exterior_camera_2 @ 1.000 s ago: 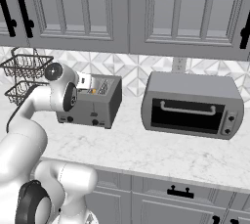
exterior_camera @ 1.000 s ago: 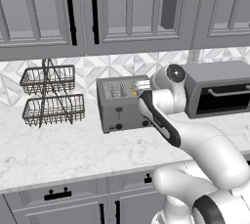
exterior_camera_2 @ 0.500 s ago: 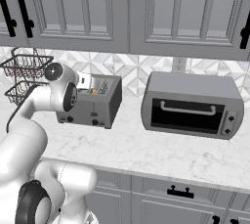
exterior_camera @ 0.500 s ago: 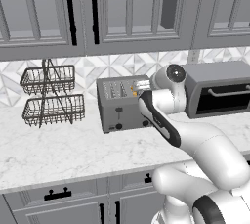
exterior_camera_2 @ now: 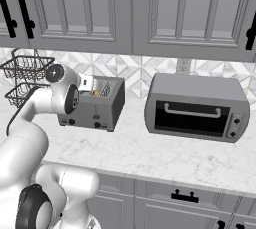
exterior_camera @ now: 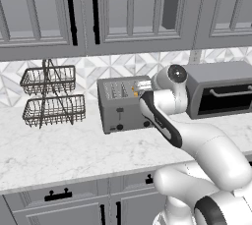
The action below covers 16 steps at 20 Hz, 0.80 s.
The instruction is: Start the toaster. Once the lever pops up, take the bread to the plate on the dining counter.
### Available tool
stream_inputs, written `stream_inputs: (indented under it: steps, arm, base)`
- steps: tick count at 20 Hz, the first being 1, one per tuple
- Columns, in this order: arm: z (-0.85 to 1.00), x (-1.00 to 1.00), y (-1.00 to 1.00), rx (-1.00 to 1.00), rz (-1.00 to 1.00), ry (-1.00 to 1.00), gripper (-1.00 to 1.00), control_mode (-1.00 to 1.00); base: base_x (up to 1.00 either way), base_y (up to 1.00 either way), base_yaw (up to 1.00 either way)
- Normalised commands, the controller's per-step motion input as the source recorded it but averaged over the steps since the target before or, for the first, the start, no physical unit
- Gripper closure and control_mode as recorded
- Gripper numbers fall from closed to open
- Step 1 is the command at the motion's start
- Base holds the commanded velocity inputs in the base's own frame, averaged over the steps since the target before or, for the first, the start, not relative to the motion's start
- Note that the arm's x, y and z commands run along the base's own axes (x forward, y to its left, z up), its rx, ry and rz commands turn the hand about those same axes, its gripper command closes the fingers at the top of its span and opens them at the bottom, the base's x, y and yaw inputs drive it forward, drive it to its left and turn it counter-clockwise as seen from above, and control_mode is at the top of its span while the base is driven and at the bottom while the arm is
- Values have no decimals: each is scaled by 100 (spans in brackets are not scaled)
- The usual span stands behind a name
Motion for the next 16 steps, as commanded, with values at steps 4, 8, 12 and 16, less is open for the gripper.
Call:
stream_inputs:
  steps: [4, 8, 12, 16]
  arm:
    - [0, 0, 0, 0, 0, 0, -100, -100]
    - [0, 0, 0, 0, 0, 0, -100, -100]
    - [0, 0, 0, 0, 0, 0, -100, -100]
    - [0, 0, 0, 0, 0, 0, -100, -100]
  base:
    - [0, 0, 0]
    - [0, 0, 0]
    - [0, 0, 0]
    - [0, 0, 0]
